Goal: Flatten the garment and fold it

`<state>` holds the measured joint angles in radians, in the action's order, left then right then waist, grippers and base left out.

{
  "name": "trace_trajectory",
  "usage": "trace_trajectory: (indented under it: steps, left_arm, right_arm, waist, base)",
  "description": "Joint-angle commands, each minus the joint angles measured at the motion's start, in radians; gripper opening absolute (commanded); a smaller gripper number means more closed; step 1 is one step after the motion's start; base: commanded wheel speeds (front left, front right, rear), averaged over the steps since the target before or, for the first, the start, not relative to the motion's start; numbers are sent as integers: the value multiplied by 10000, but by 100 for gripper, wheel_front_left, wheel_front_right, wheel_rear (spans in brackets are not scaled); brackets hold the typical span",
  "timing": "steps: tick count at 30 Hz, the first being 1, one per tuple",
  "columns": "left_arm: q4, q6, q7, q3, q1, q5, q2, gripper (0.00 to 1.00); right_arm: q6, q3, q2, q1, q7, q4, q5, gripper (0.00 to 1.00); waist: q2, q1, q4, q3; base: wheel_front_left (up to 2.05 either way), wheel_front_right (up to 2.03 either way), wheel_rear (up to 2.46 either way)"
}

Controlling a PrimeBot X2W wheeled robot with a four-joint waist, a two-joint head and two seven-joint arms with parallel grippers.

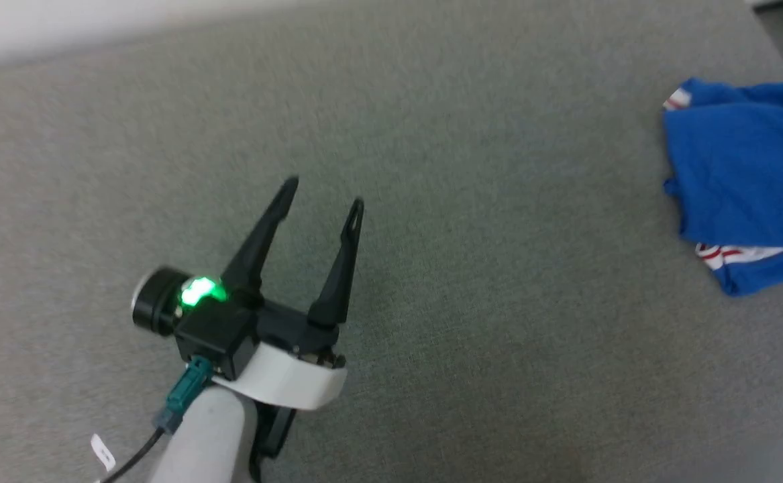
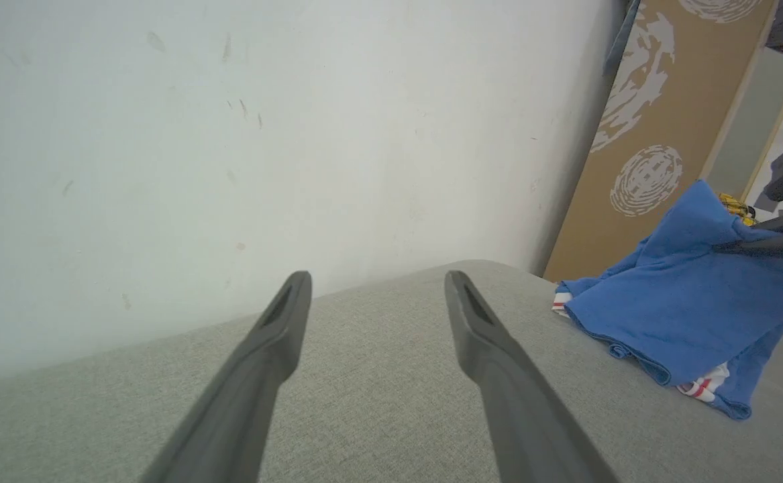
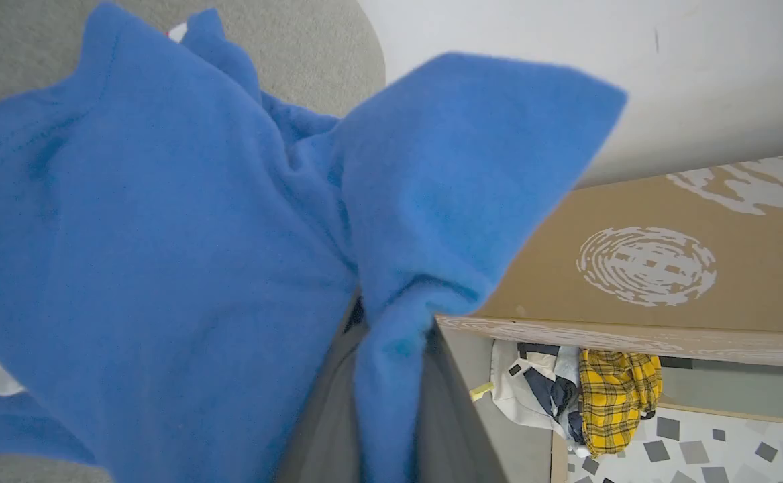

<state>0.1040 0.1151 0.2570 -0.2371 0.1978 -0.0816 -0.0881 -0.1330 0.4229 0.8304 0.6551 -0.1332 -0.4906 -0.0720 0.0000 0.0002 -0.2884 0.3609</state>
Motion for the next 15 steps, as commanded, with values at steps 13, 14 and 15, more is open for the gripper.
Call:
trace_trajectory:
  steps: [13, 14, 15]
  left_arm:
    - [467, 114, 47, -242, 938, 171, -325, 100]
    - [474, 114, 47, -235, 936, 173, -318, 100]
    - [476, 115, 47, -232, 932, 176, -312, 100]
  right_arm:
    - [23, -2343, -562, 596, 2030, -2978, 1278, 0]
    - [23, -2457, -605, 659, 2137, -3126, 1394, 0]
    - [23, -2582, -658, 719, 2223, -3265, 1501, 0]
  waist:
    - [0, -2, 324, 3037]
    - [0, -2, 343, 3058]
    - [0, -2, 359, 3066]
  base:
    - [0, 0, 0]
    - [0, 0, 0]
    - [0, 0, 0]
